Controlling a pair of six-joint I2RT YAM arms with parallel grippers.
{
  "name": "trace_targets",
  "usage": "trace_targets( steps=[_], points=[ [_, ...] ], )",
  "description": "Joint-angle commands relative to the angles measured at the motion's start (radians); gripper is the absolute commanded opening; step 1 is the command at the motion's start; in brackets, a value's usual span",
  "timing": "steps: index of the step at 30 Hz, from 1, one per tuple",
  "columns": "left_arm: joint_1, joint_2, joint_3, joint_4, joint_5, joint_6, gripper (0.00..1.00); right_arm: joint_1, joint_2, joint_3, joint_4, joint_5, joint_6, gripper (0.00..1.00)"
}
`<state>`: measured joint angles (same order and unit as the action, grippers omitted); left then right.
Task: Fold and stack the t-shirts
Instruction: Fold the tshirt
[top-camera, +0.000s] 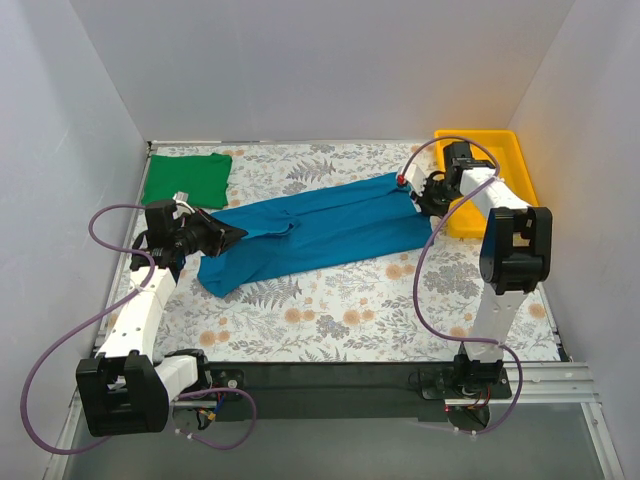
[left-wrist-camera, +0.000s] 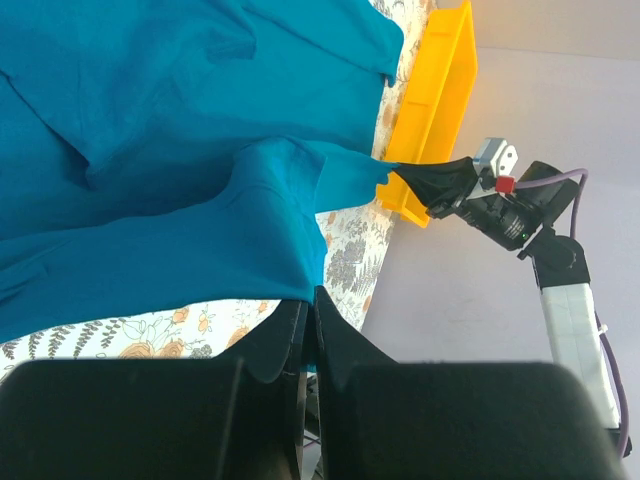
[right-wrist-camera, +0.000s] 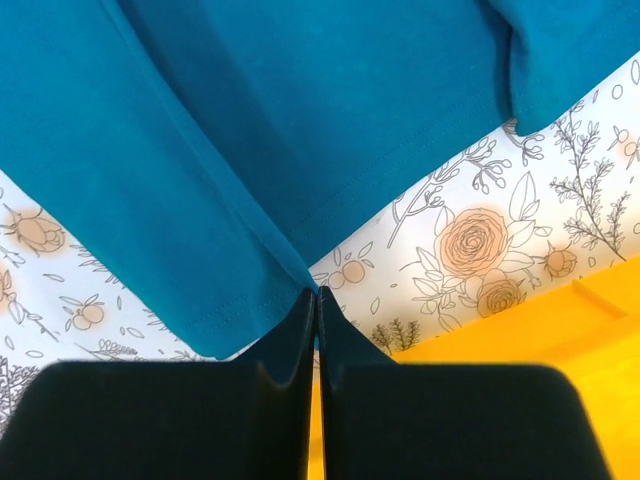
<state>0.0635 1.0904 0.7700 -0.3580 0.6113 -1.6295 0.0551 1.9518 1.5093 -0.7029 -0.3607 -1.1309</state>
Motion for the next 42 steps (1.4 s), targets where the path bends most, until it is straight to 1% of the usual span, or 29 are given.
trace_targets(
  steps=[1,12,32,42],
  points=[
    [0.009,-0.007,0.043,0.010,0.016,0.016,0.00,0.009,0.027,0.055,0.002,0.008,0.020,0.01],
    [0.019,-0.020,0.028,0.005,0.010,0.017,0.00,0.023,0.071,0.103,0.003,0.020,0.045,0.01],
    [0.036,0.011,0.045,0.007,0.022,0.033,0.00,0.037,0.139,0.190,0.005,0.034,0.085,0.01],
    [0.039,0.019,0.038,0.016,0.028,0.034,0.00,0.046,0.157,0.206,0.003,0.045,0.097,0.06]
  ],
)
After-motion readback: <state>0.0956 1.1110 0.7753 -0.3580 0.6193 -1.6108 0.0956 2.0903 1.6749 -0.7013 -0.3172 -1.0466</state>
